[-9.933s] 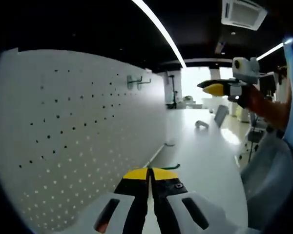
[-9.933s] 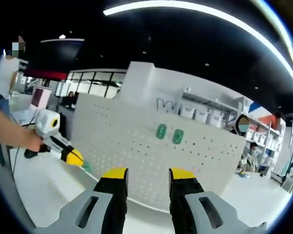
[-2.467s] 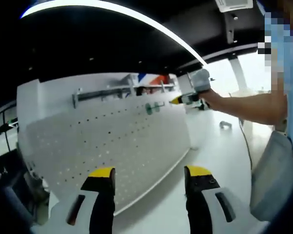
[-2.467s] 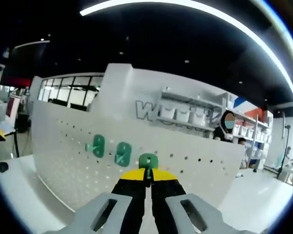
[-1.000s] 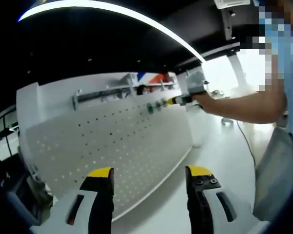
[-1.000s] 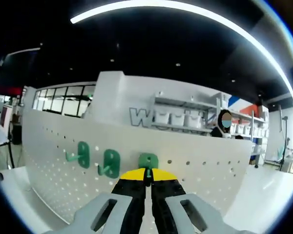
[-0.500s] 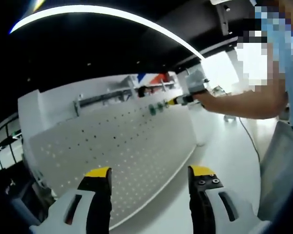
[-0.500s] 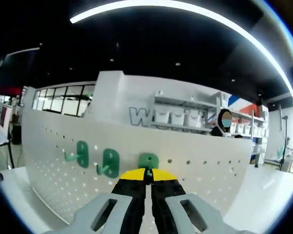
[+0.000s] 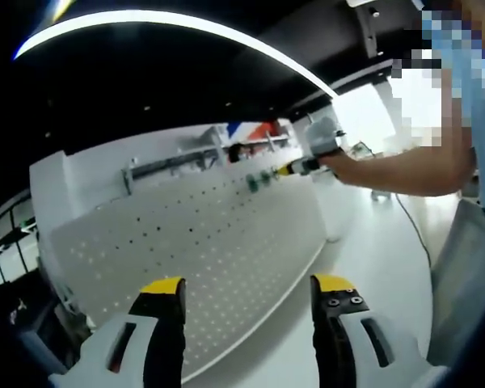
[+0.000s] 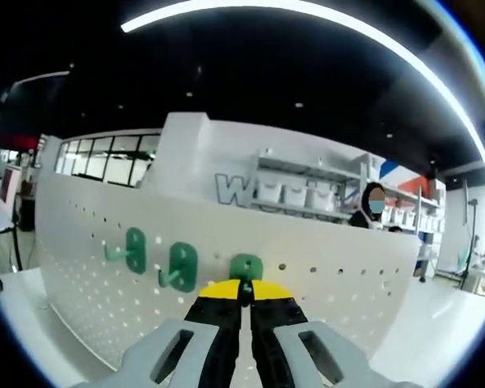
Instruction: Insert the hook assembly into the mounting plate slot until the hook locks in place.
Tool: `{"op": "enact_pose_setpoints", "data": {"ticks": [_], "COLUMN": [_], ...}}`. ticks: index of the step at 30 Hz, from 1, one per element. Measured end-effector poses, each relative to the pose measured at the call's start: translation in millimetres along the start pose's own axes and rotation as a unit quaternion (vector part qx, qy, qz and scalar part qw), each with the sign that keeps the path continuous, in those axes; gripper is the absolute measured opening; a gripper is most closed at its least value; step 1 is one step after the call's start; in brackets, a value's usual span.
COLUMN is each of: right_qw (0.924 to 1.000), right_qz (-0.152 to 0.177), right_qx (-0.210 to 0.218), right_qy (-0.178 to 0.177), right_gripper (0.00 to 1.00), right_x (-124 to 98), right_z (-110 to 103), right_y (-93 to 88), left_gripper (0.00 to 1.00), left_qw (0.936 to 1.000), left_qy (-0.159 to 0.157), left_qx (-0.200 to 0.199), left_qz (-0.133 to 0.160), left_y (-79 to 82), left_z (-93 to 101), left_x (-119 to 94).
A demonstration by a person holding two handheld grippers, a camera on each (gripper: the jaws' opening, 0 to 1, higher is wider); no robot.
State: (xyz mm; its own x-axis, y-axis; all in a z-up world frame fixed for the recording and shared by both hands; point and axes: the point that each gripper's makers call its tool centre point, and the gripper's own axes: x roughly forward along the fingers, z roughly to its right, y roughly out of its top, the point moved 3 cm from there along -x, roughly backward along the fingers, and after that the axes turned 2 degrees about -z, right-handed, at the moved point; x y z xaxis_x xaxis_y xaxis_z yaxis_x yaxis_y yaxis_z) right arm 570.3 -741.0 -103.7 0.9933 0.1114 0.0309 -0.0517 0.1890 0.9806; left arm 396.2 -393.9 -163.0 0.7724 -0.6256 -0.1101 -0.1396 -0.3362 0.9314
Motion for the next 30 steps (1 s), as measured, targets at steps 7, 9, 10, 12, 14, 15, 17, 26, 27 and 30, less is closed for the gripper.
{"op": "enact_pose_setpoints", "data": {"ticks": [7,9,10,12,14,15,17,26,27,30], "right_qw": [1.0000,1.0000,1.0000,1.0000,0.9999,0.9999,0.9999,0.9998,0.9998,0.9998], "right_qz": [-0.004,-0.003,-0.003,-0.004,-0.005,-0.006,-0.006,-0.013,-0.014,-0.017], "right_qx": [-0.008,-0.009,-0.009,-0.008,-0.011,-0.012,-0.012,-0.015,-0.015,-0.013], "right_qy": [0.001,0.000,0.000,0.001,0.001,0.001,0.002,0.004,0.004,0.006], "right_gripper": [0.01,0.01,0.01,0.01,0.01,0.01,0.02,0.03,0.03,0.06], "right_x": [0.7,0.8,0.9,1.0,1.1,1.0,0.9,0.5,0.4,-0.5], "right_z": [0.1,0.1,0.2,0.2,0.0,-0.1,-0.2,-0.5,-0.5,-0.2], "right_y": [-0.5,-0.5,-0.7,-1.0,-1.1,-1.2,-1.5,-5.0,-5.3,-6.5], "left_gripper": [0.65,0.65,0.65,0.65,0.65,0.65,0.65,0.65,0.65,0.66], "left_qw": [1.0000,1.0000,1.0000,1.0000,1.0000,1.0000,0.9999,0.9998,0.9998,0.9997], "left_qy": [0.002,0.002,0.002,0.002,0.001,0.000,-0.002,-0.010,-0.012,-0.017], "left_qx": [0.005,0.005,0.005,0.005,0.007,0.008,0.008,0.014,0.016,0.018], "left_qz": [-0.001,-0.002,-0.002,-0.002,-0.003,-0.003,-0.008,-0.007,-0.007,-0.005], "left_y": [-0.3,-0.8,-1.0,-1.3,-2.8,-3.9,-7.5,-8.5,-8.8,-8.9], "left_z": [-1.1,-1.4,-1.5,-1.7,-1.9,-2.3,-3.3,-2.1,-2.0,-1.5], "left_x": [-0.1,-0.1,-0.1,0.2,1.1,1.6,3.0,5.6,5.9,6.8]}}
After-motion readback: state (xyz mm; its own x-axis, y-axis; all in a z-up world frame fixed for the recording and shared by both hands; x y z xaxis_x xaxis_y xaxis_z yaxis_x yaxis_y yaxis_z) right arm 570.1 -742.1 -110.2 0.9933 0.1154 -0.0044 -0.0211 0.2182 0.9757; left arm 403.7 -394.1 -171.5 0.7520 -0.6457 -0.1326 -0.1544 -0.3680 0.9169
